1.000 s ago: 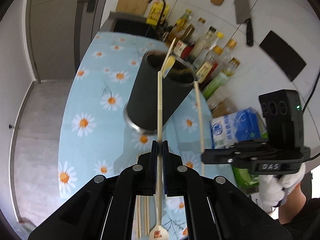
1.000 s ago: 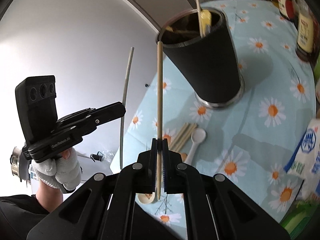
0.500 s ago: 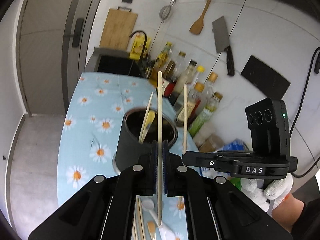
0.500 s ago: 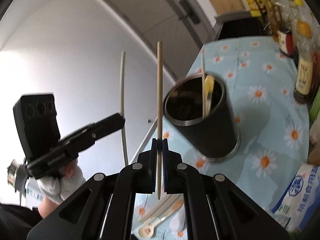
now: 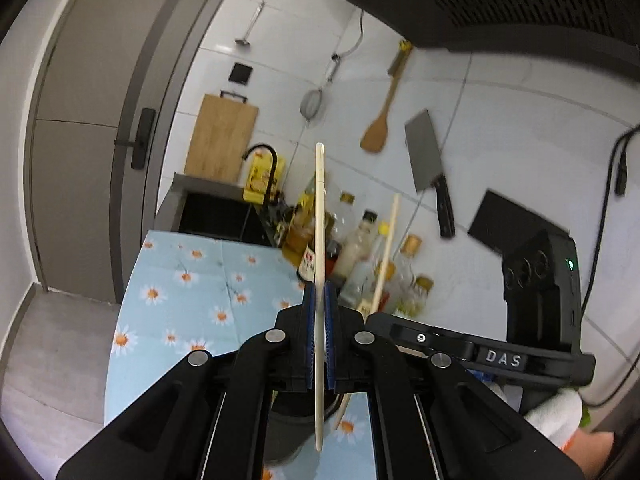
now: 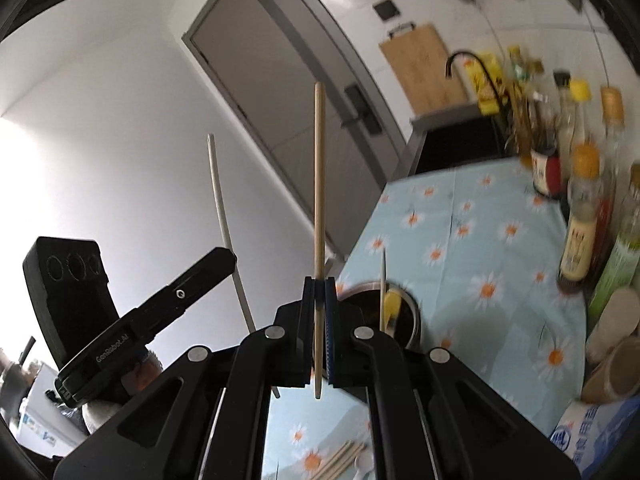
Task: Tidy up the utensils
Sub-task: 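Carry both held chopsticks up toward the black holder opening, then lower the chopsticks into the black holder and open both tools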
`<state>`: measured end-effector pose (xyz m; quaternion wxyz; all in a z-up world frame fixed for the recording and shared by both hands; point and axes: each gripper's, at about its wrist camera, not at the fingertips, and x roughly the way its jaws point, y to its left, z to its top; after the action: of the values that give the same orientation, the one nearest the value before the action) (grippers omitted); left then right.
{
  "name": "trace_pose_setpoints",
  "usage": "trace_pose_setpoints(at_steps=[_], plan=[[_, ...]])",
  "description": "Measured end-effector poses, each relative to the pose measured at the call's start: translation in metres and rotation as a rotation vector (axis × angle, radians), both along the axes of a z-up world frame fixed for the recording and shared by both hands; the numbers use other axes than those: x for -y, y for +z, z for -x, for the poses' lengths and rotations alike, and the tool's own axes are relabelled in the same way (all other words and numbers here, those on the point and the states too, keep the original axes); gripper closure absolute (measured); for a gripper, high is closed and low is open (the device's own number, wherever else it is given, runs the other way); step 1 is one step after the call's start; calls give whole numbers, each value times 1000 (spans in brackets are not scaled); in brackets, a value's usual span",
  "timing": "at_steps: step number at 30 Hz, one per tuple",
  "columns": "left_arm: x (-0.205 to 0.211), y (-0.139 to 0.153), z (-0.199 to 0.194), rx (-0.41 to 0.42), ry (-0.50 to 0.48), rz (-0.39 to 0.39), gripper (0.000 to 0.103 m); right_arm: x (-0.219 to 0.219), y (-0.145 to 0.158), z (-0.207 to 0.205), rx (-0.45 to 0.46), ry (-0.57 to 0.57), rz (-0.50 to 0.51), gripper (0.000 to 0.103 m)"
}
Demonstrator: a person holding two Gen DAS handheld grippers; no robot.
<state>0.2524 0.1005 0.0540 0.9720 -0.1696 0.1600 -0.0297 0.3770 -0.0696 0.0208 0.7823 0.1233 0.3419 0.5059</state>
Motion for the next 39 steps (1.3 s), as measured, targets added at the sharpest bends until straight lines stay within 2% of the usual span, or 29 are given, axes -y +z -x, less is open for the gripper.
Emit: trace_pose_setpoints(at_steps=[6,17,20,23,30,32,34,39], plan=[[-8,-1,-11,68,50,25,100,1,12,-9,20,-50,-29,97],[-4,-15,-21,101,30,-15,99,-12,-10,-19,26,-64,23,97],[-3,-22,-26,96,17,-26,99,-17,-18,-21,30,-69,46,97],[-4,-34,-30,84,20,-31,99,-25,-24,-15,93,-75,103,97],[2,-52,-34,53,26,-95,99,-35,-43,-14,75,-60,141,97],[0,-55,-34,36,36,-81,99,-35,-46,-15,63,-56,143,97],[-5,-58,-34,22,52,-53,99,-33,-46,-16,53,-57,145,87],[-8,-61,-31,3,60,-34,98,-24,-43,-17,38,-71,128,87]])
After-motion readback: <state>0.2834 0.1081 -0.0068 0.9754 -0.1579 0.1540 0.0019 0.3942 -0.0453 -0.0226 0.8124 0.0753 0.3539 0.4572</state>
